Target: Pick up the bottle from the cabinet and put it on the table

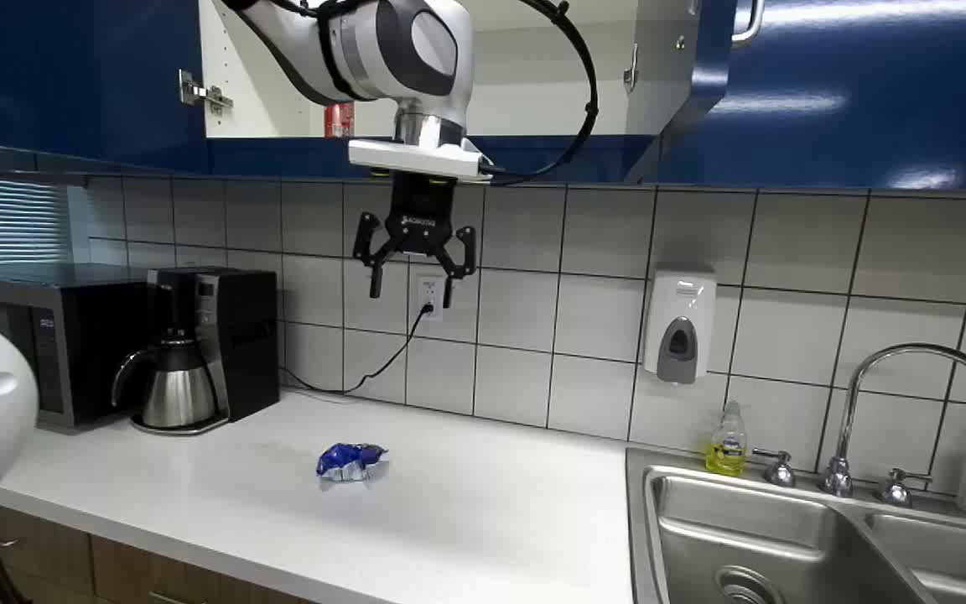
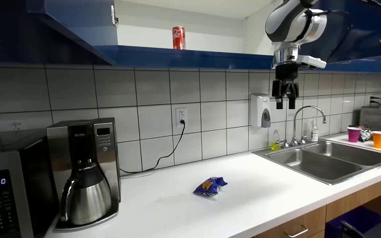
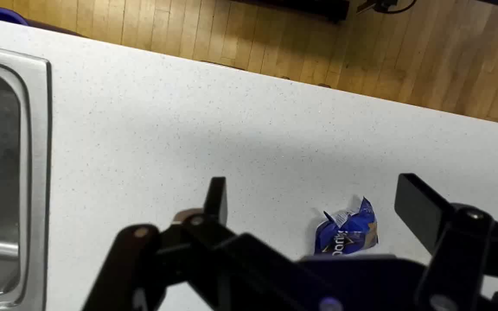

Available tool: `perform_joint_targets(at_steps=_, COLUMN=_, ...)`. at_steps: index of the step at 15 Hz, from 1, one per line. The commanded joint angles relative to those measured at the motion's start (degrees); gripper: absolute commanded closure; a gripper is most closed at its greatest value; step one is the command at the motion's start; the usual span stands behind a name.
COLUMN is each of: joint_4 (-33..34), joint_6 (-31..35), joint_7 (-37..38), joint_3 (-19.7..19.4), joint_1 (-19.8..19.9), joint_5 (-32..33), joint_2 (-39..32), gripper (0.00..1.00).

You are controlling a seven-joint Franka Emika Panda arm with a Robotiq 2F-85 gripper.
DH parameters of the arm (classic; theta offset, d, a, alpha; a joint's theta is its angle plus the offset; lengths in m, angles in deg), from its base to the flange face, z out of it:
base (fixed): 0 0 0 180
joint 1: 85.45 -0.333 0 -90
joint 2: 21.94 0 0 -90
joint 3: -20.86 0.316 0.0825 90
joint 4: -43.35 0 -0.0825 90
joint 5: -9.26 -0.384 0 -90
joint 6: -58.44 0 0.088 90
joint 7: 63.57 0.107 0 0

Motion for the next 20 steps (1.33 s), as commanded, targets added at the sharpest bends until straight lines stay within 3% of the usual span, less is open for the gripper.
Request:
perform_joint_targets(at_steps=1, joint_4=0.09, joint_6=-0.08, joint_7=-0.33, joint_3=1.2, joint_1=1.33, joint_5=-0.38, joint_2=-0.16, gripper=0.0)
perform_joint_targets(at_steps=11, joint_4=1.87, joint_6=-0.16, joint_7=-0.69, joint_3=3.07, joint_1=-0.17, joint_5=-1.28, joint_2=-0.43, gripper=0.0)
perform_joint_targets(at_steps=20, joint_4=12.14, joint_6=-1.51, joint_7=-1.37, joint_3=7.37, joint_1=-4.18, joint_5=-7.57, joint_2=-0.1, gripper=0.0)
